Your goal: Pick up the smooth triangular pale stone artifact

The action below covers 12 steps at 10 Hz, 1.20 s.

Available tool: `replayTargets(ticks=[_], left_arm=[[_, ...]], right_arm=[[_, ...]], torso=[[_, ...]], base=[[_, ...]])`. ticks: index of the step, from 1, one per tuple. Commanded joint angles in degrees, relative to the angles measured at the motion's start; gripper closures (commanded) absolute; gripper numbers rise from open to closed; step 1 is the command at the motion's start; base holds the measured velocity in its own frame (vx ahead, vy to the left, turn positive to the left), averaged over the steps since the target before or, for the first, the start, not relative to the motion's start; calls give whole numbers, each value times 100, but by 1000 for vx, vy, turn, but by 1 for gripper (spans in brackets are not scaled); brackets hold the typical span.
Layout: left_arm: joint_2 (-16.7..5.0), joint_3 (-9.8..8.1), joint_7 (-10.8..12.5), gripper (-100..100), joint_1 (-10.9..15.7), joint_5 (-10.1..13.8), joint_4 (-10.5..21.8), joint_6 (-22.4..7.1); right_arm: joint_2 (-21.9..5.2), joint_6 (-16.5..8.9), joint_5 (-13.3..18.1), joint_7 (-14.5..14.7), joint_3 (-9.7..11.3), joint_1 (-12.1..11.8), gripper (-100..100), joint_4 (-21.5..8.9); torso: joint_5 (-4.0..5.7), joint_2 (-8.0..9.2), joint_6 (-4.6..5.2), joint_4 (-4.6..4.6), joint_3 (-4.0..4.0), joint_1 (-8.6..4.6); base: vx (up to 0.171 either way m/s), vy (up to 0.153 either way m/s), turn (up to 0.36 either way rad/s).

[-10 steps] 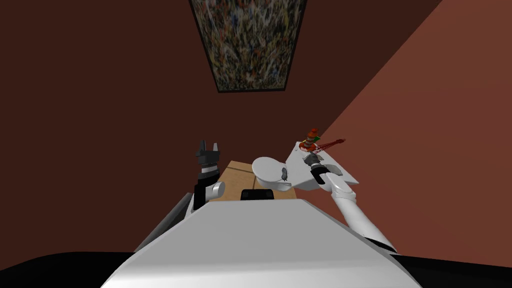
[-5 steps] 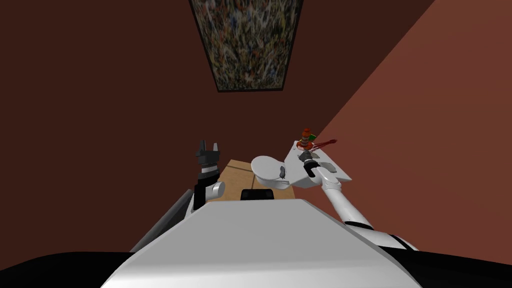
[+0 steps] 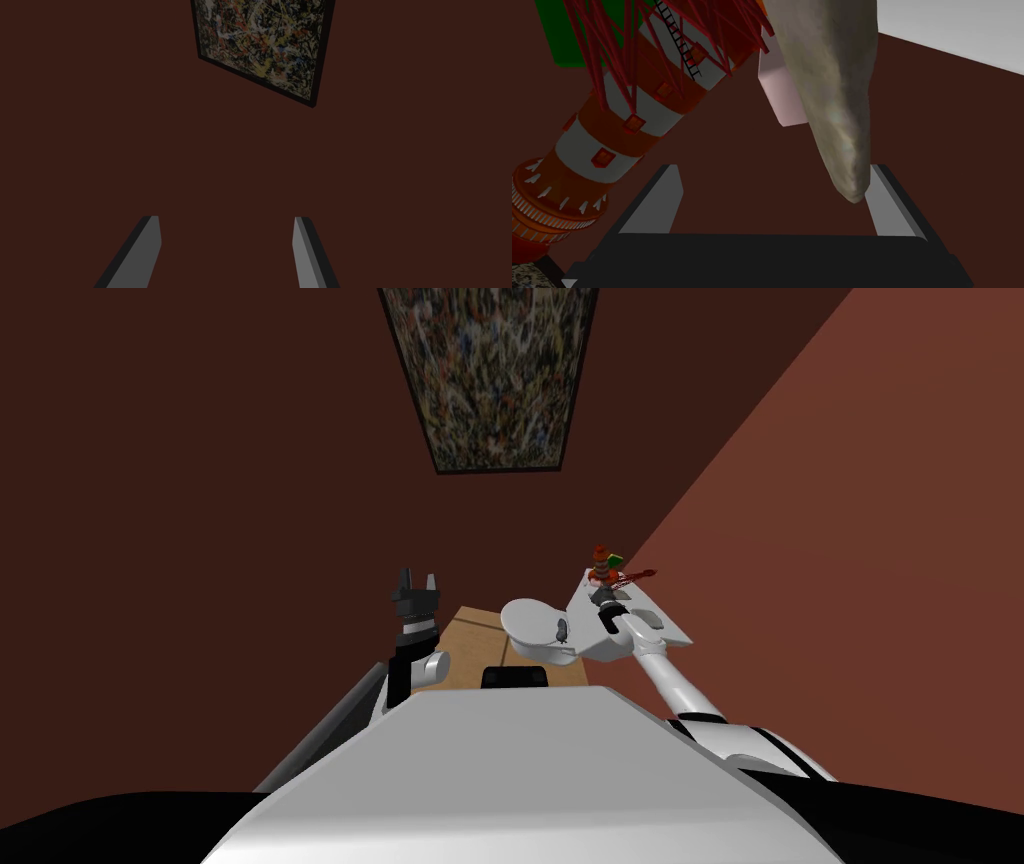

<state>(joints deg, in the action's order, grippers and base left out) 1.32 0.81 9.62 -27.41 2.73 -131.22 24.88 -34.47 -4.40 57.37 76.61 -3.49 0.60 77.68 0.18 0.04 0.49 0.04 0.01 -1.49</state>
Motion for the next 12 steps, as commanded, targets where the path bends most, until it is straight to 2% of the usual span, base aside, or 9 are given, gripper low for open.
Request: replayTargets(ticks=[1,2,4,5,6,8,9,11,12], left_arm=[[0,0,0,0,0,0,0,0],[0,0,0,0,0,0,0,0],[0,0,0,0,-1,0,0,0],[1,0,0,0,-1,0,0,0],[0,0,0,0,0,0,0,0],[0,0,0,0,0,0,0,0],[0,0,0,0,-1,0,0,0],[0,0,0,0,0,0,0,0],[0,0,0,0,0,0,1,0]], right_arm=[[-104,-286,-171,-9,286,242,-100,11],[-104,-351,-171,-9,358,242,-100,11],[-104,-580,-171,-9,667,242,-100,11],[-233,-766,-412,2,823,537,-100,-131],[-233,-918,-442,2,993,670,-100,-131],[-233,-1143,-442,2,1317,690,-100,-131],[-362,-1386,-713,13,1502,924,-100,-274],[-362,-1707,-713,13,1863,1137,-100,-274],[-362,-1707,-713,13,1967,1137,-100,-274]], torso=[[0,0,0,0,0,0],[3,14,2,-3,-8,-7],[-1,1,3,-1,-2,15],[-2,-9,2,2,4,23],[-2,10,1,-2,-6,9],[2,10,4,-3,-7,1],[0,-3,4,1,1,11],[4,16,3,-4,-10,-10],[1,7,4,-2,-5,6]], base=[[-95,-88,33],[-63,-46,6],[-11,-6,-5],[-80,-42,32],[-103,-79,25],[-29,-41,1],[-74,-82,26],[-69,-65,16],[-8,-1,-9]])
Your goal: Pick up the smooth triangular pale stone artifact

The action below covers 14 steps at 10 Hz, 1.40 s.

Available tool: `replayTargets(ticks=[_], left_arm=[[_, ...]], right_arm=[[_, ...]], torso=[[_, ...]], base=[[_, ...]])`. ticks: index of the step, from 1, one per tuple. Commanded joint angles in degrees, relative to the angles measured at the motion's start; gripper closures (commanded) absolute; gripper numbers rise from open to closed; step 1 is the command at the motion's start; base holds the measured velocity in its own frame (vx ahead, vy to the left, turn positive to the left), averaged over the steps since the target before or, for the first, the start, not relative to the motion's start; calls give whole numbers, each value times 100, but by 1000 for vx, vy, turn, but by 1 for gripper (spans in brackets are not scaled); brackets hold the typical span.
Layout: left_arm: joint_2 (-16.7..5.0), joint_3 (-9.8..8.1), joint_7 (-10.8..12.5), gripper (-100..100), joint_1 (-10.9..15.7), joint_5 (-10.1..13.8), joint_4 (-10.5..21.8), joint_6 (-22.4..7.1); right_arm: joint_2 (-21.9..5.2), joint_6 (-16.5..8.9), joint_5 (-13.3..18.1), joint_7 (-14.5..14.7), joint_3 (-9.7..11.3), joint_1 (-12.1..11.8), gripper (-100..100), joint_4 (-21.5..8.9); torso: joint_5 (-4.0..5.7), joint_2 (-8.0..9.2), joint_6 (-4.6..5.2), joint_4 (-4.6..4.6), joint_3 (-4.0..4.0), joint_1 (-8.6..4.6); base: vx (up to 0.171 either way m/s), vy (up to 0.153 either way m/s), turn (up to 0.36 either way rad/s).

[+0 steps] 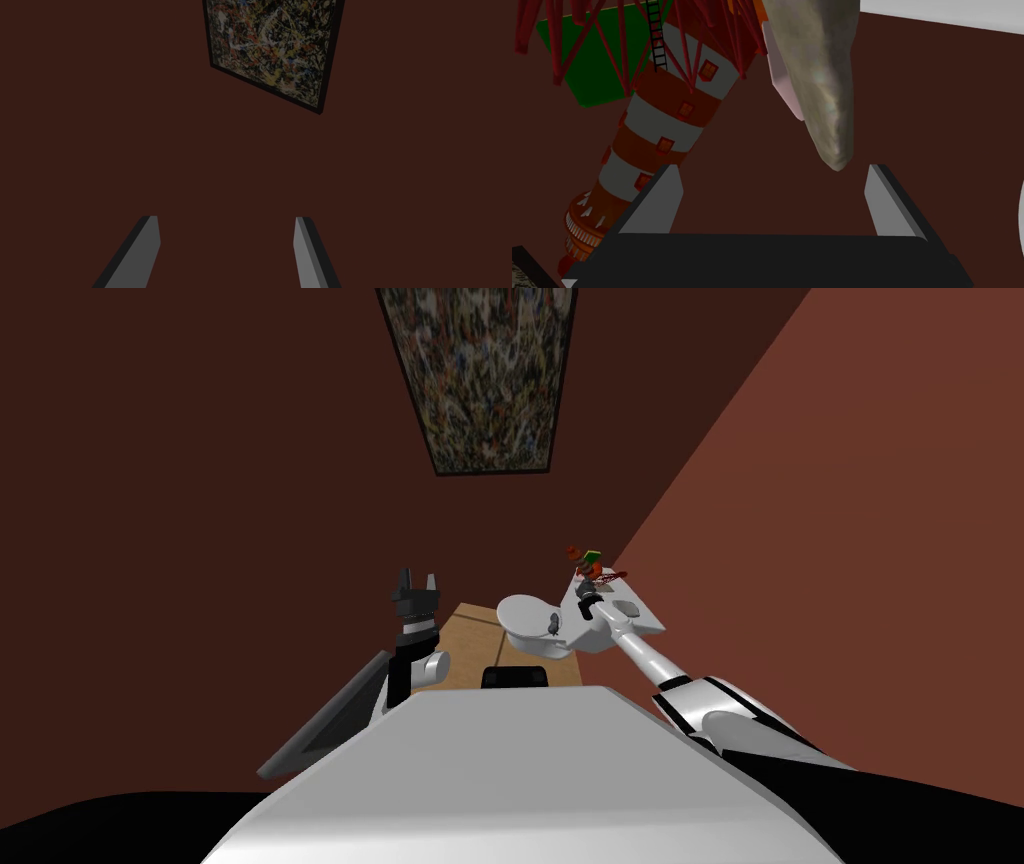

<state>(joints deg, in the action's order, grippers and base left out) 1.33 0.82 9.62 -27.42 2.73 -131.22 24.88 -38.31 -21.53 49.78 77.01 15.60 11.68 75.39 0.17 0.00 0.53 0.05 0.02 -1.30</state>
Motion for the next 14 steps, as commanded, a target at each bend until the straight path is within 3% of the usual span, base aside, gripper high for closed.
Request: replayTargets(ticks=[1,2,4,5,6,8,9,10,11,12,13,14], left_arm=[[0,0,0,0,0,0,0,0],[0,0,0,0,1,0,0,0],[0,0,0,0,0,0,0,0],[0,0,0,0,0,0,0,0],[0,0,0,0,1,0,0,0],[0,0,0,0,0,0,0,0],[0,0,0,0,0,0,0,0],[0,0,0,0,1,0,0,0],[-1,0,0,0,1,0,0,0],[0,0,0,0,0,0,0,0],[0,0,0,0,0,0,0,0],[0,0,0,0,0,0,0,0]], right_arm=[[-107,-286,-224,-17,286,286,-100,-187],[-107,-408,-224,-17,441,453,-100,-187],[-107,-557,-224,-17,707,476,-100,-187],[-235,-839,-495,-6,932,756,-100,-329],[-235,-991,-495,-6,1104,897,-100,-329],[-235,-1121,-495,-6,1356,924,-100,-329],[-364,-1376,-766,5,1576,1211,-100,-472],[-364,-1516,-766,5,1743,1361,-100,-472],[-364,-1684,-766,5,1925,1372,-100,-472],[-364,-1684,-766,5,2006,1372,-100,-472],[-365,-1658,-772,13,1936,1361,-100,-463],[-366,-1670,-772,11,1949,1361,100,-463]], torso=[[0,0,0,0,0,0],[1,12,-1,-2,-6,-14],[3,16,0,-4,-9,-14],[1,1,1,-1,-1,-5],[1,16,0,-3,-8,-15],[3,13,2,-3,-8,-15],[2,0,1,0,0,-7],[2,8,1,-2,-4,-20],[4,19,2,-5,-11,-26],[2,18,5,-6,-12,-15],[-1,8,4,-4,-6,-3],[-3,1,4,-3,-2,2]], base=[[-69,-51,19],[-105,-76,31],[-34,-32,2],[-78,-52,29],[-100,-67,22],[-28,-36,-1],[-56,-67,28],[-88,-88,27],[-62,-44,9],[-22,-9,-11],[-5,-2,-3],[-5,0,0]])
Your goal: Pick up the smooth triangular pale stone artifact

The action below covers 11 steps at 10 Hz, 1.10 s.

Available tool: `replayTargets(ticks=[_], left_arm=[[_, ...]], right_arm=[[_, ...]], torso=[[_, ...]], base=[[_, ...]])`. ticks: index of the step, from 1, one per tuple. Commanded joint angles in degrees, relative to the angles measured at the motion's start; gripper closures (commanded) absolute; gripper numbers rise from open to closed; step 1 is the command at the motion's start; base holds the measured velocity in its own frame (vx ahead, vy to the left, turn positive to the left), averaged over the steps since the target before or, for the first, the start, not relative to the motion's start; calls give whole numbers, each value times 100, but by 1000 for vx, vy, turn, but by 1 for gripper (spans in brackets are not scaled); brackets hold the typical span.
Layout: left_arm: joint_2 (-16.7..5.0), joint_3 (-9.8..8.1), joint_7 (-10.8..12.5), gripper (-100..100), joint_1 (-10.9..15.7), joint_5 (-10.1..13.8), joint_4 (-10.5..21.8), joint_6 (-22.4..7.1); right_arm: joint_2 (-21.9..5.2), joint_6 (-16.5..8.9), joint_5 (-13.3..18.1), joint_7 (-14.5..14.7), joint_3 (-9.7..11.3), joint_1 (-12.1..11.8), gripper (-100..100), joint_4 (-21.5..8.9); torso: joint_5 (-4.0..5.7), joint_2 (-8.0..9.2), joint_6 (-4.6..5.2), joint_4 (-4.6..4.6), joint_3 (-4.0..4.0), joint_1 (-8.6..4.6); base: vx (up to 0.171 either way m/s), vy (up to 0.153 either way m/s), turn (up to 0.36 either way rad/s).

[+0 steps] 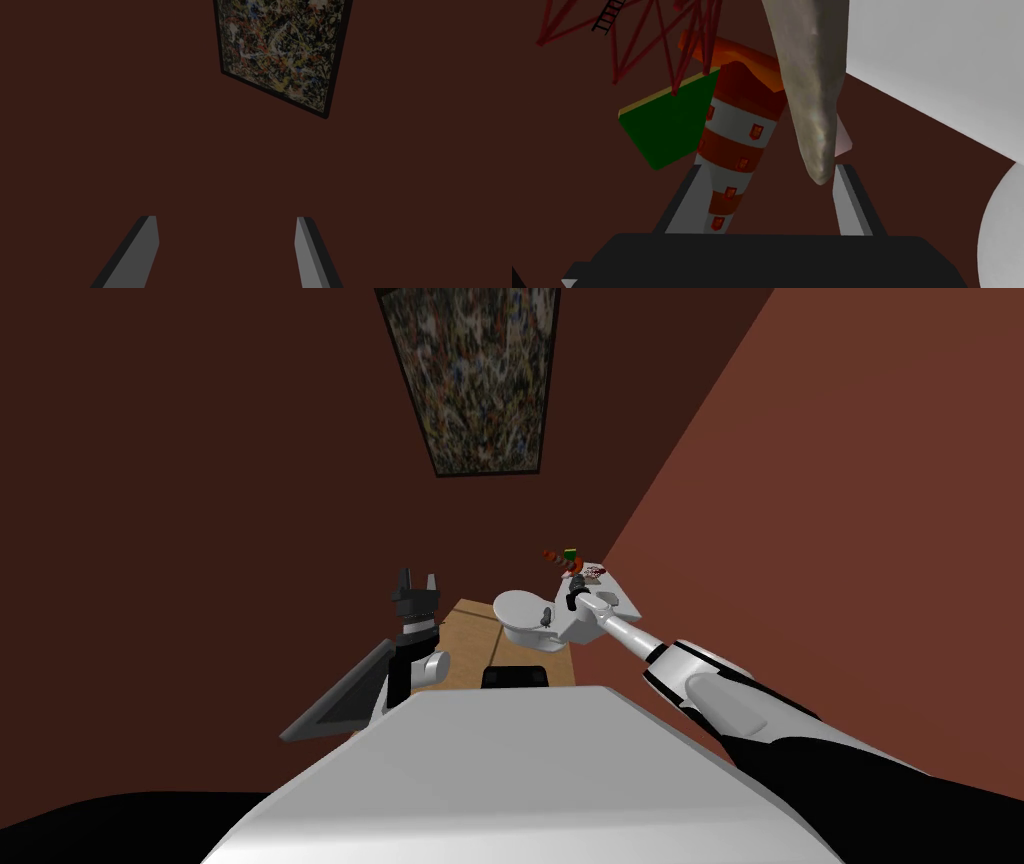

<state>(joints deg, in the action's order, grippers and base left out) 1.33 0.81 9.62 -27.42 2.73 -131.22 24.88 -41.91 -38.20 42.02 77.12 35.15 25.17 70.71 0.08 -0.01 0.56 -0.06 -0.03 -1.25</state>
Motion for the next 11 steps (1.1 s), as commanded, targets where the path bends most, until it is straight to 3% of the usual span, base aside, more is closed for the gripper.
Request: replayTargets(ticks=[1,4,5,6,8,9,10,11], left_arm=[[0,0,0,0,0,0,0,0],[0,0,0,0,0,0,0,0],[0,0,0,0,0,0,0,0],[0,0,0,0,0,0,0,0],[1,1,0,0,-1,0,0,0],[1,1,0,0,-1,0,0,0],[1,1,0,0,-1,0,0,0],[1,1,0,0,-1,0,0,0]], right_arm=[[0,0,0,0,0,0,100,0],[1,0,-1,3,6,-10,100,-5],[2,0,-2,3,6,-11,0,-6],[125,287,281,-17,-280,-298,100,139],[125,547,281,-17,-598,-425,100,139],[254,735,551,-28,-773,-678,100,281],[254,879,551,-28,-948,-855,100,281],[254,1044,551,-28,-1125,-872,100,281]], torso=[[0,0,0,0,0,0],[-5,8,-3,-9,-8,8],[-6,8,-3,-10,-9,9],[-6,9,-3,-11,-10,10],[-12,-26,-10,-3,10,50],[-14,-20,-12,-8,5,43],[-13,-24,-12,-7,7,51],[-12,-27,-8,-4,10,43]], base=[[-7,2,-4],[0,0,0],[0,0,0],[95,53,-35],[84,94,-10],[99,89,-23],[108,79,-14],[50,32,-7]])
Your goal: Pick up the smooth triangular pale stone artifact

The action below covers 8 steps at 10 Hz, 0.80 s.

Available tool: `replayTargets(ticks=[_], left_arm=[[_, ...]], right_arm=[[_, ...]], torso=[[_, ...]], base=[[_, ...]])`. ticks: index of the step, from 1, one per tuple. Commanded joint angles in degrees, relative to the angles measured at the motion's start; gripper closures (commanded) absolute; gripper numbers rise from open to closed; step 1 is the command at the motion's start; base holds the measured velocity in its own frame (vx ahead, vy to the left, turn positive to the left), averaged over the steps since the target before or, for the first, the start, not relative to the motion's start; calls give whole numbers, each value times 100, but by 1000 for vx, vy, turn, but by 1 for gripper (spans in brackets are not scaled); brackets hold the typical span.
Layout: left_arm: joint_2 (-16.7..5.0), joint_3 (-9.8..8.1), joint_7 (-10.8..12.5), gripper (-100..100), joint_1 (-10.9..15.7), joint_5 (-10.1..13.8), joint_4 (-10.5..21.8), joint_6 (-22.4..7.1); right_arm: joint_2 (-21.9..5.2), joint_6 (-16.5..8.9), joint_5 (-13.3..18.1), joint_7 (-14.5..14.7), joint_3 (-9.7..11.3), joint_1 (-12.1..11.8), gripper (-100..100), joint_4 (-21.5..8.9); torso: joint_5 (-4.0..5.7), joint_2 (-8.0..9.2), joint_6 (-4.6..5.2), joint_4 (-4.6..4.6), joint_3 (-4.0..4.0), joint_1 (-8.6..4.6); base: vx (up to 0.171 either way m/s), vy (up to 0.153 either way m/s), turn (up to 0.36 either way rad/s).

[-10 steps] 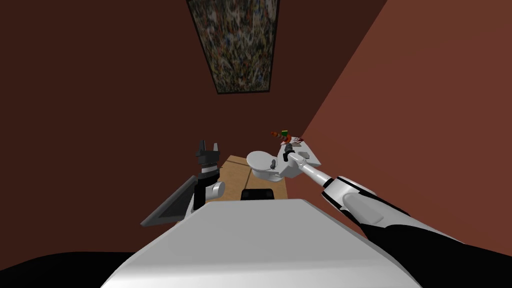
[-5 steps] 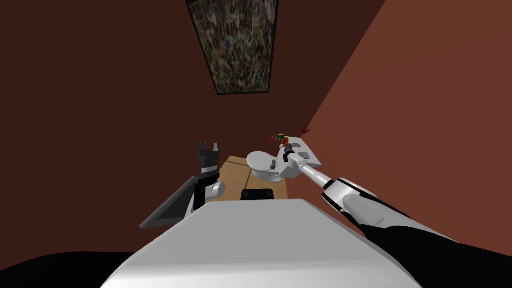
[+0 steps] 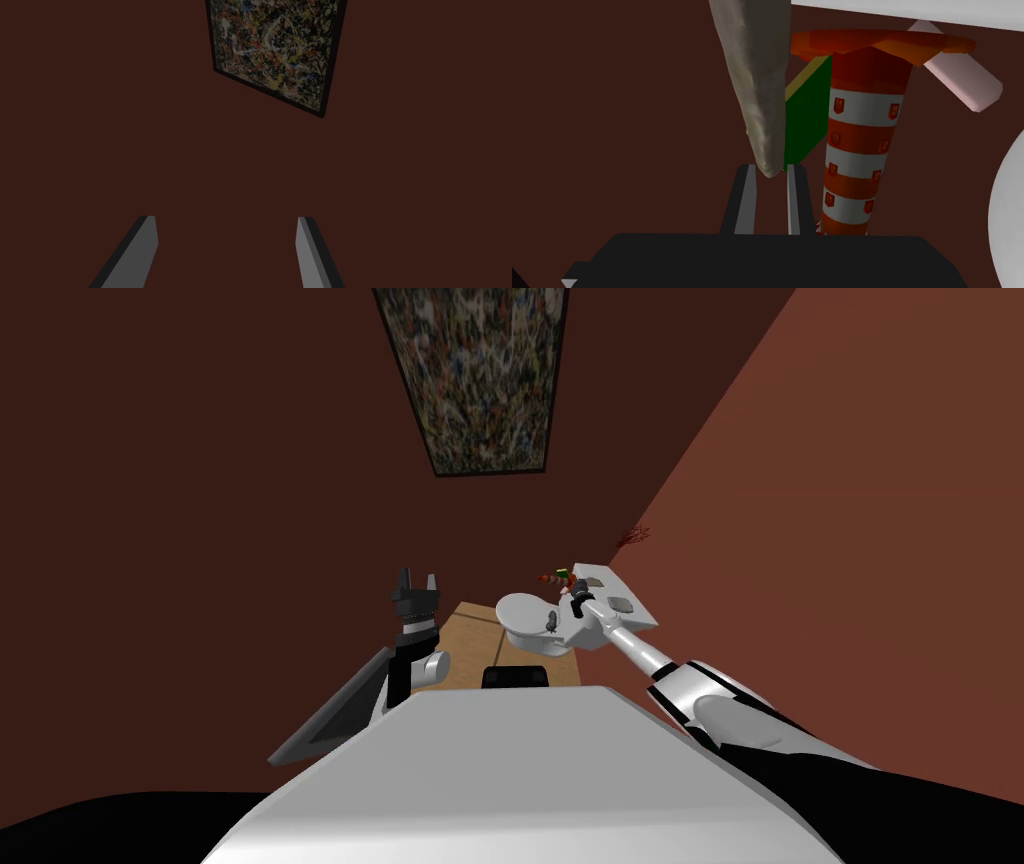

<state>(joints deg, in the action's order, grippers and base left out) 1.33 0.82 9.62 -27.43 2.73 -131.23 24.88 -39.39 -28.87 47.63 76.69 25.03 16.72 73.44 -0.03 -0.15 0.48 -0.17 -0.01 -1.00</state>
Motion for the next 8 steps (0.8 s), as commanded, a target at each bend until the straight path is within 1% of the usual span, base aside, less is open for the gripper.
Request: replayTargets(ticks=[1,2,3,4,5,6,7,8], left_arm=[[0,0,0,0,0,0,0,0],[0,0,0,0,0,0,0,0],[0,0,0,0,-1,0,0,0],[0,0,0,0,0,0,0,0],[0,0,0,0,0,0,0,0],[0,0,0,0,1,0,0,0],[0,0,0,0,0,0,0,0],[0,0,0,0,0,0,0,0]], right_arm=[[2,177,-10,16,-236,-27,100,8],[131,387,247,5,-425,-322,100,150],[131,502,261,5,-587,-475,100,150],[131,674,261,5,-783,-475,100,150],[131,741,261,5,-886,-475,100,150],[259,969,532,-6,-1101,-762,100,292],[259,1113,532,-6,-1263,-899,100,292],[259,1269,532,-6,-1440,-922,100,292]], torso=[[0,0,0,0,0,0],[1,17,2,-6,-11,-11],[2,6,2,-3,-5,3],[10,-6,-2,14,10,10],[14,-5,-6,16,11,-2],[16,4,-5,12,5,-16],[17,-10,-5,16,12,1],[15,-20,-5,21,20,7]], base=[[8,3,3],[84,49,-32],[101,85,-32],[42,56,-4],[2,13,11],[72,70,-31],[104,93,-22],[53,42,-8]])
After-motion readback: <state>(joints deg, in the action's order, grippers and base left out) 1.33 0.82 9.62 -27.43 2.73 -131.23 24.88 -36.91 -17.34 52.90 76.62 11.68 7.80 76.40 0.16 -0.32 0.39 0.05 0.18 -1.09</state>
